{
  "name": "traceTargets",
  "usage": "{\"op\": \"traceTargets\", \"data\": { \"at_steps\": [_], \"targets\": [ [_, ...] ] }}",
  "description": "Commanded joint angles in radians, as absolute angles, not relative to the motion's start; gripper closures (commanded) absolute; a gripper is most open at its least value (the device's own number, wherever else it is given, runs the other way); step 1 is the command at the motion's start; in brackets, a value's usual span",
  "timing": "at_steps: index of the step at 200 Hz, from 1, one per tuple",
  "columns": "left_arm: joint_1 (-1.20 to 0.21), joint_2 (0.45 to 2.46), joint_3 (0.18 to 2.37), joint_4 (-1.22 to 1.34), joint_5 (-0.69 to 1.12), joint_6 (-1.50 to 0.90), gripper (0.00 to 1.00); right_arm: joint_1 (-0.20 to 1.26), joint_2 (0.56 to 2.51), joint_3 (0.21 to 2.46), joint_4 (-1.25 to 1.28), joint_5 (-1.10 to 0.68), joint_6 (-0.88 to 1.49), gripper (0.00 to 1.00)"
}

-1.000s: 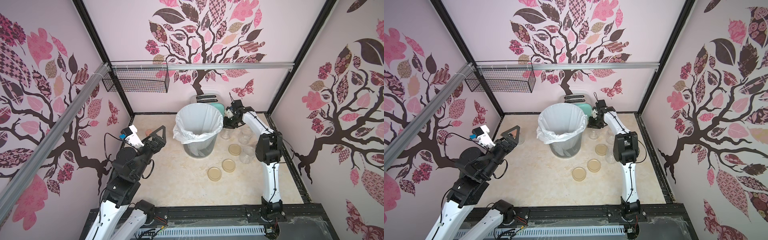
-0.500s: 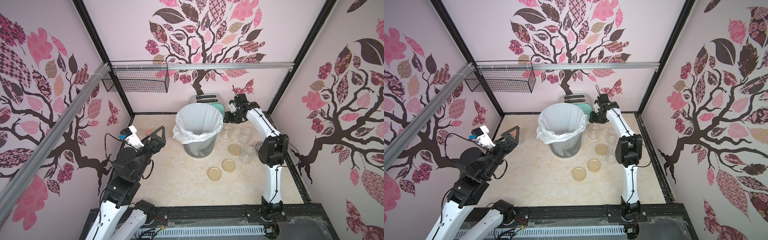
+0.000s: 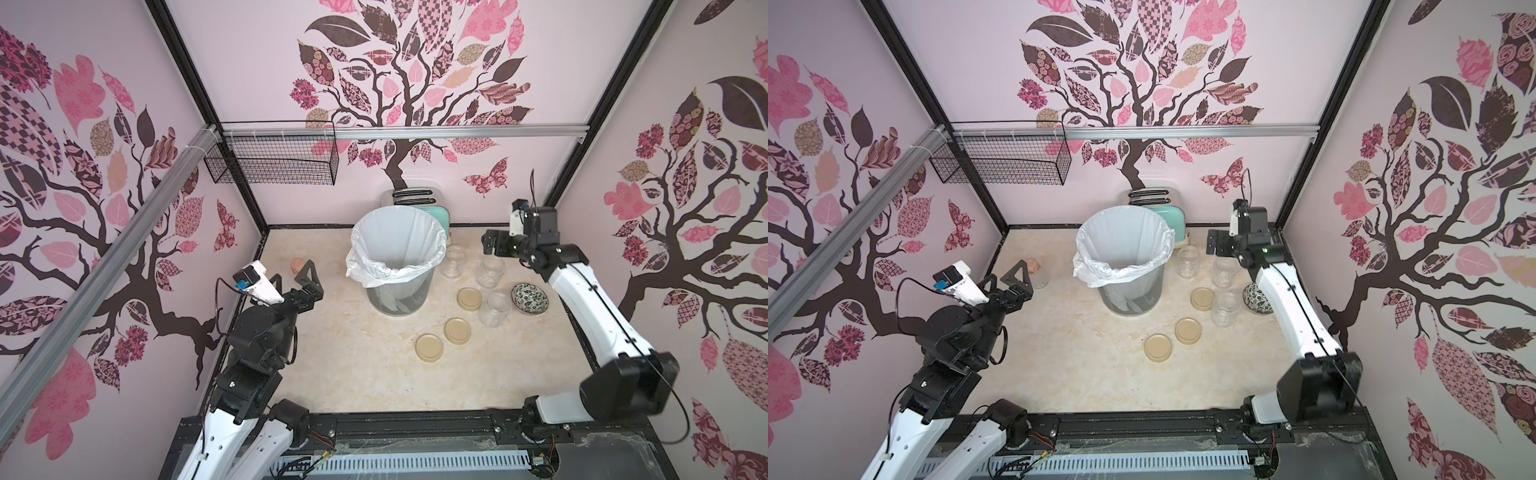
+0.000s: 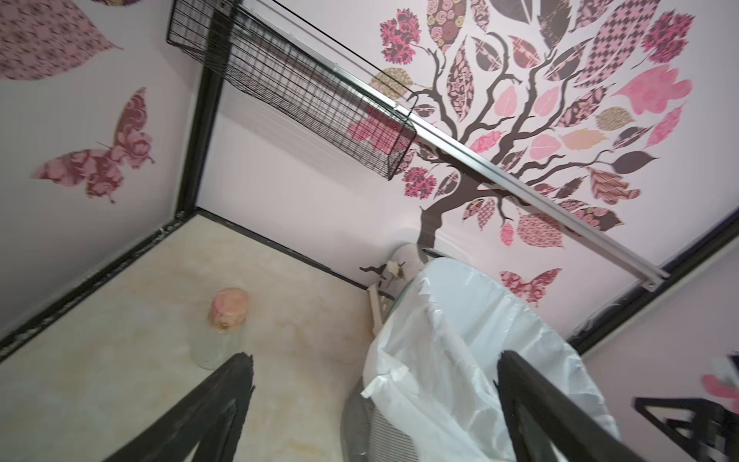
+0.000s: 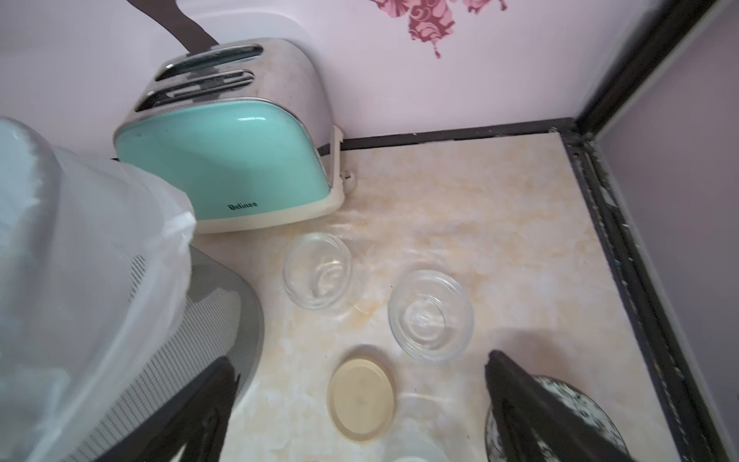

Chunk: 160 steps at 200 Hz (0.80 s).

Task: Empty moldy rice from jars
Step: Move the jar to the center of the board.

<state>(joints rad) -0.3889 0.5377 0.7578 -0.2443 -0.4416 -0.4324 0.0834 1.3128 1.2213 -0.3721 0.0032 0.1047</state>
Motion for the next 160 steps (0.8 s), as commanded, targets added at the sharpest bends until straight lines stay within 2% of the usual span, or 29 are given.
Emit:
{"op": "traceTargets", "data": {
  "at_steps": [1, 30, 46, 95, 131, 160],
  "targets": [
    [-0.381, 0.529, 0.640, -0.146, -0.628, -0.233, 0.02, 0.055, 1.156, 0.920, 0.014, 0.135, 0.087, 0.00],
    [-0.374, 0.597, 0.457, 0.080, -0.690, -0.031, 0.02, 0.051, 1.067, 0.594, 0.272, 0.159, 0.039, 0.00],
    [-0.363, 0.667, 0.367, 0.222, -0.707, 0.029, 0.02, 0.049, 1.083, 0.504, 0.350, 0.178, 0.053, 0.01],
    [-0.263, 0.806, 0.259, 0.362, -0.692, -0.008, 0.02, 0.045, 1.070, 0.345, 0.594, 0.271, 0.087, 0.00],
    [-0.255, 0.783, 0.208, 0.407, -0.726, 0.001, 0.02, 0.002, 1.030, 0.347, 0.608, 0.153, 0.141, 0.00],
    [-0.255, 0.768, 0.198, 0.387, -0.730, -0.030, 0.02, -0.143, 1.058, 0.405, 0.472, -0.094, 0.310, 0.01]
  ]
}}
